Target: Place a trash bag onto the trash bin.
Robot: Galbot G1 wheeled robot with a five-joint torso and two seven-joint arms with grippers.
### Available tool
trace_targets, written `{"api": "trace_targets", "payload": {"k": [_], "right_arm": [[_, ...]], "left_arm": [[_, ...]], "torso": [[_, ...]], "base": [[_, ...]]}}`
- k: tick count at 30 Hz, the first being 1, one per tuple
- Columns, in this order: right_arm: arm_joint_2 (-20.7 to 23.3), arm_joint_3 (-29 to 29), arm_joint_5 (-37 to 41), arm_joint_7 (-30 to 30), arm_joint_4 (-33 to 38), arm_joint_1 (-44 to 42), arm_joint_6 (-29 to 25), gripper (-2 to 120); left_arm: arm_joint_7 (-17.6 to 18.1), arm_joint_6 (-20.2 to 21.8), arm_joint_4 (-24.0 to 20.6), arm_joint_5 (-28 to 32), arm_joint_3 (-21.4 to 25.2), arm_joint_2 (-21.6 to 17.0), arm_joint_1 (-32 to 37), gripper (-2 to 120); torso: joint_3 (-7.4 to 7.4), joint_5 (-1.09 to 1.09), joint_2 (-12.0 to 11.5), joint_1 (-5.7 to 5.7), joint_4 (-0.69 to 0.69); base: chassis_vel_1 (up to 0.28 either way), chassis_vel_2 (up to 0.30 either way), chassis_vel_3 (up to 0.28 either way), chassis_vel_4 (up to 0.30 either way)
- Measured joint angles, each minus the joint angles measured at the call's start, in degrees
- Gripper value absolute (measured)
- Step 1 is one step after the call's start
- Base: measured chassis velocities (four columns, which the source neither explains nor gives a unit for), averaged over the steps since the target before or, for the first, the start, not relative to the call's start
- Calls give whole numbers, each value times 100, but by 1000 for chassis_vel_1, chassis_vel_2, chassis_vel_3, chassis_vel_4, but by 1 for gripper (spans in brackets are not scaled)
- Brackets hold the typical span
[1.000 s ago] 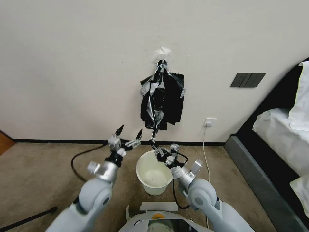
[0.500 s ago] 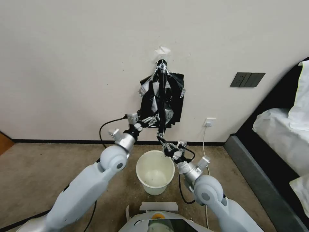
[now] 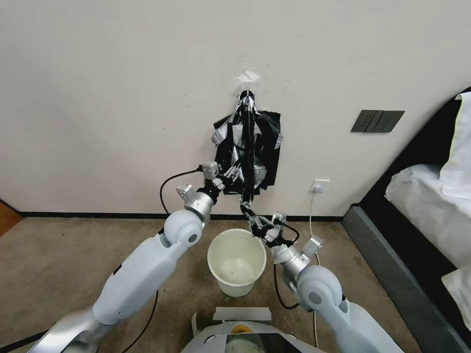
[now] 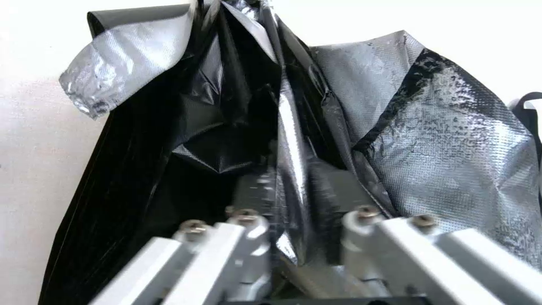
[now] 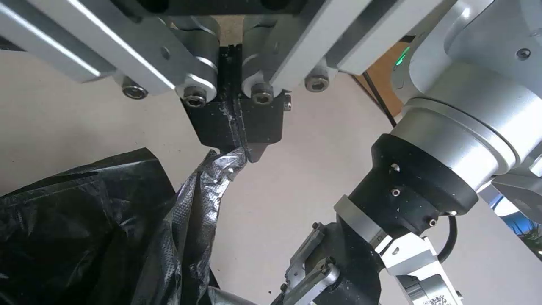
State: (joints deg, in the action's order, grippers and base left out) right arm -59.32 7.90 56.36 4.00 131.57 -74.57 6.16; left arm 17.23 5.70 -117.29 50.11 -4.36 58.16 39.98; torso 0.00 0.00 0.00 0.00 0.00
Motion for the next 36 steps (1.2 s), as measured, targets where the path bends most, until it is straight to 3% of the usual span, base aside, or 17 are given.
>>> {"api": "trace_targets", "payload": {"k": [3, 10, 20, 31, 33, 36], "right_arm": [[2, 14, 14, 14, 24, 2, 0, 0], [-47, 261, -48, 411, 285, -136, 80, 0], [267, 1170, -1931, 900, 752, -667, 280, 38], [1007, 1342, -1283, 1152, 442, 557, 573, 77], [1197, 1400, -1179, 1028, 413, 625, 635, 87], [1291, 1425, -1136, 990, 371, 668, 667, 84]], "left_arm": [[36, 1, -2, 1, -25, 5, -13, 0], [105, -5, -152, 31, 55, -36, 2, 0], [135, -35, -417, 114, 204, -183, 130, 0], [149, -36, -408, 119, 44, -91, 54, 0], [149, -36, -323, 132, -133, -19, -94, 0], [147, -37, -260, 142, -270, 56, -218, 0]], "torso": [[0, 0, 0, 0, 0], [0, 0, 0, 0, 0], [0, 0, 0, 0, -1], [0, 0, 0, 0, 5], [0, -1, 0, 0, -2], [0, 1, 0, 0, -2]], "base": [[0, 0, 0, 0], [0, 0, 0, 0], [0, 0, 0, 0], [0, 0, 0, 0], [0, 0, 0, 0], [0, 0, 0, 0]]}}
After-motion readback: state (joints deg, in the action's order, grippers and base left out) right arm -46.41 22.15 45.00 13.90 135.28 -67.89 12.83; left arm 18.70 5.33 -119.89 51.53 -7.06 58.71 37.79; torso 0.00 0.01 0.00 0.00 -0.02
